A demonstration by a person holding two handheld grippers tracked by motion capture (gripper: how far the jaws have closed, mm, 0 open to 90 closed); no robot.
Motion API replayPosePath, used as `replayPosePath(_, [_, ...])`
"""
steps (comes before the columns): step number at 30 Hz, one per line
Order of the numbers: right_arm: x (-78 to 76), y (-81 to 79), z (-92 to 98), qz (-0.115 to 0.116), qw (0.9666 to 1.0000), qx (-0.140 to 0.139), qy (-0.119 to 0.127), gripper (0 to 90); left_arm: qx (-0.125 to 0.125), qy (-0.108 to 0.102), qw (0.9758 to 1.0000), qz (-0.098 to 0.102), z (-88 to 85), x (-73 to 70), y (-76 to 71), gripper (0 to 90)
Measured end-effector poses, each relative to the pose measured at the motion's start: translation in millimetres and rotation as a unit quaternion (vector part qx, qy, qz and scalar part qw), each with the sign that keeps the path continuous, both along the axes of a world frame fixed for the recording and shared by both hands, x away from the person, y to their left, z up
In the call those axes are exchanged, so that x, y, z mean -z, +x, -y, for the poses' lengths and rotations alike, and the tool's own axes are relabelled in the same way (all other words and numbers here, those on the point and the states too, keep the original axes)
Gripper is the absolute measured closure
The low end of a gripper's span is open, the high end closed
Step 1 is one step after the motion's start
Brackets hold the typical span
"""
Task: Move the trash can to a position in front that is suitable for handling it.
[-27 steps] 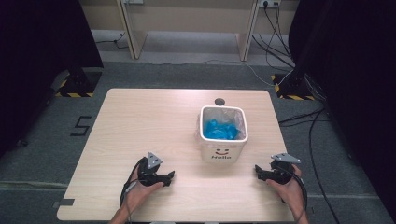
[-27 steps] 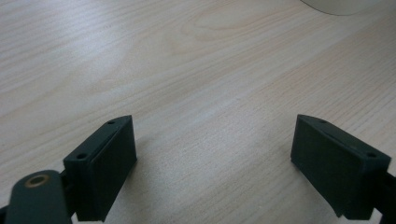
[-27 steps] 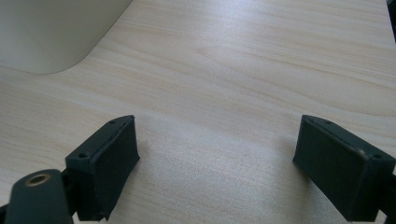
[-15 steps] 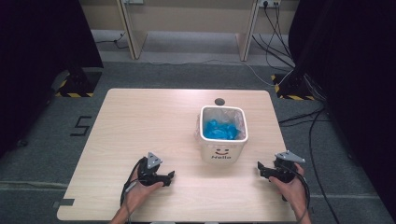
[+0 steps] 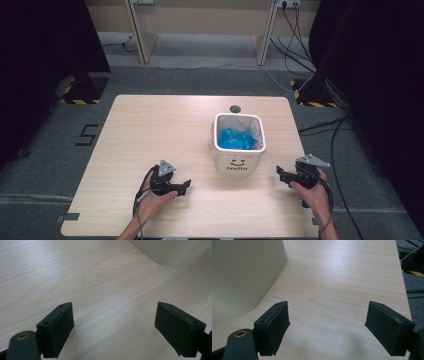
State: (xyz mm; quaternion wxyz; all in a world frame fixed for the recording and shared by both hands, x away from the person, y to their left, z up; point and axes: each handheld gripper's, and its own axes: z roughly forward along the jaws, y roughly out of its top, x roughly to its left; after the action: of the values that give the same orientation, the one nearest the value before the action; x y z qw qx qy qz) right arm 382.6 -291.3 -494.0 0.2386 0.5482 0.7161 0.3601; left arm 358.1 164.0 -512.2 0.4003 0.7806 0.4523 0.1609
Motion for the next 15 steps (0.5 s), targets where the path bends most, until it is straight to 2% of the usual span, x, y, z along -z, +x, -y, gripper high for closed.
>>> replayPosePath(2, [-0.4,5.0,-0.9,-0.001,1.0000,0.002,0.002,19.0,-0.001,-0.007,1.0000,0.004,1.8,-2.7,4.3,14.8])
replayPosePath(6, [-3.3,16.7,-3.3,0.007,0.9992,-0.003,0.038,17.4,-0.006,-0.019,0.9998,0.009,5.2,-7.8,14.0,14.8])
replayPosePath(9, [-6.2,25.8,-6.5,0.010,0.9993,-0.005,0.037,17.0,-0.009,-0.031,0.9994,0.011,10.4,-12.9,22.5,14.7])
replayPosePath(11, [-7.4,31.1,-9.0,0.010,0.9991,0.000,0.042,16.9,-0.006,-0.034,0.9993,0.013,14.7,-15.9,27.6,14.7])
replayPosePath(15, [-8.2,41.0,-14.0,0.011,0.9990,-0.008,0.043,16.6,-0.010,-0.039,0.9990,0.016,23.2,-20.0,42.5,14.7])
